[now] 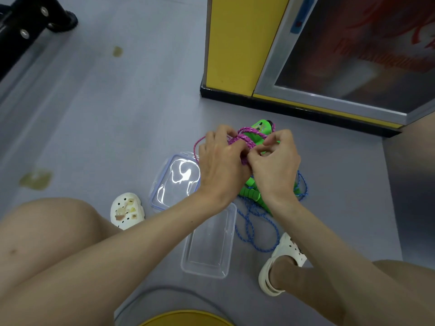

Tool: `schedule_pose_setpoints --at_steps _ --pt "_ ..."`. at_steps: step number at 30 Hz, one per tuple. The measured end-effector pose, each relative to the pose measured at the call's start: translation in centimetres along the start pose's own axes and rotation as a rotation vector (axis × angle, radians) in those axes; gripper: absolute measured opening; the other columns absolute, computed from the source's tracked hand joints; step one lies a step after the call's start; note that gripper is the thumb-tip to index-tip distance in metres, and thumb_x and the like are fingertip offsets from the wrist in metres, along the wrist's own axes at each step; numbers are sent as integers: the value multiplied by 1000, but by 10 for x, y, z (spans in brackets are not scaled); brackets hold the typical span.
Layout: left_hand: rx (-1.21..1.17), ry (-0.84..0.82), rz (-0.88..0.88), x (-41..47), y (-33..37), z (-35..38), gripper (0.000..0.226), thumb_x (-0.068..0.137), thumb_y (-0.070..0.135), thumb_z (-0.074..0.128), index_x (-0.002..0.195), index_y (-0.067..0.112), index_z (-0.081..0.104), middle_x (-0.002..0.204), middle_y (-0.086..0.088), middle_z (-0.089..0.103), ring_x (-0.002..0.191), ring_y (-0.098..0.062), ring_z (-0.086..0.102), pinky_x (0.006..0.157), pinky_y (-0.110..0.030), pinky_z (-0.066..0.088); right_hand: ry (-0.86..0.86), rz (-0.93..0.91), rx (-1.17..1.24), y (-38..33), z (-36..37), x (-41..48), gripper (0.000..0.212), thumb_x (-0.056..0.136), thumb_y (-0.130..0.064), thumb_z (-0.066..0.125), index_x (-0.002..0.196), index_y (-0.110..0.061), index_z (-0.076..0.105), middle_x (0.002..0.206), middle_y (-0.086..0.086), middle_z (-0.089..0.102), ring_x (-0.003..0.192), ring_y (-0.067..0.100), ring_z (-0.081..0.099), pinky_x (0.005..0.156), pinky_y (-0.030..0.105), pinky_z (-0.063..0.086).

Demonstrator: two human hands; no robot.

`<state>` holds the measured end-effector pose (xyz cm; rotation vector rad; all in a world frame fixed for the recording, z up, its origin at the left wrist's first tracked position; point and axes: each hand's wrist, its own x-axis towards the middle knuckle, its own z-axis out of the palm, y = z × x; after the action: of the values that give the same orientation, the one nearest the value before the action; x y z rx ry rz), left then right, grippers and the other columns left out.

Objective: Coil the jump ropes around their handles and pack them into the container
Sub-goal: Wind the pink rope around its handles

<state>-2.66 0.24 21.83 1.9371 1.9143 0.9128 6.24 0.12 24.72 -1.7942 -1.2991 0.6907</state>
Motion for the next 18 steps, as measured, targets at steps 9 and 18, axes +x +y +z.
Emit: schedule_pose_setpoints --at_steps 9,18 --pt "-582 1 -467 20 -3 -13 23 69 28 82 59 29 62 99 7 42 105 -18 52 90 -38 49 -33 -77 306 -7 1 -4 24 85 -6 65 93 -26 53 95 -4 65 90 10 63 80 27 52" --pt "-1029 -273 -746 19 16 -28 24 76 11 77 58 18 63 65 -1 66 61 -16 61 55 -23 51 -412 834 1039 -4 5 7 56 91 -59 42 101 -10 68 99 14 71 93 28 67 82 43 55"
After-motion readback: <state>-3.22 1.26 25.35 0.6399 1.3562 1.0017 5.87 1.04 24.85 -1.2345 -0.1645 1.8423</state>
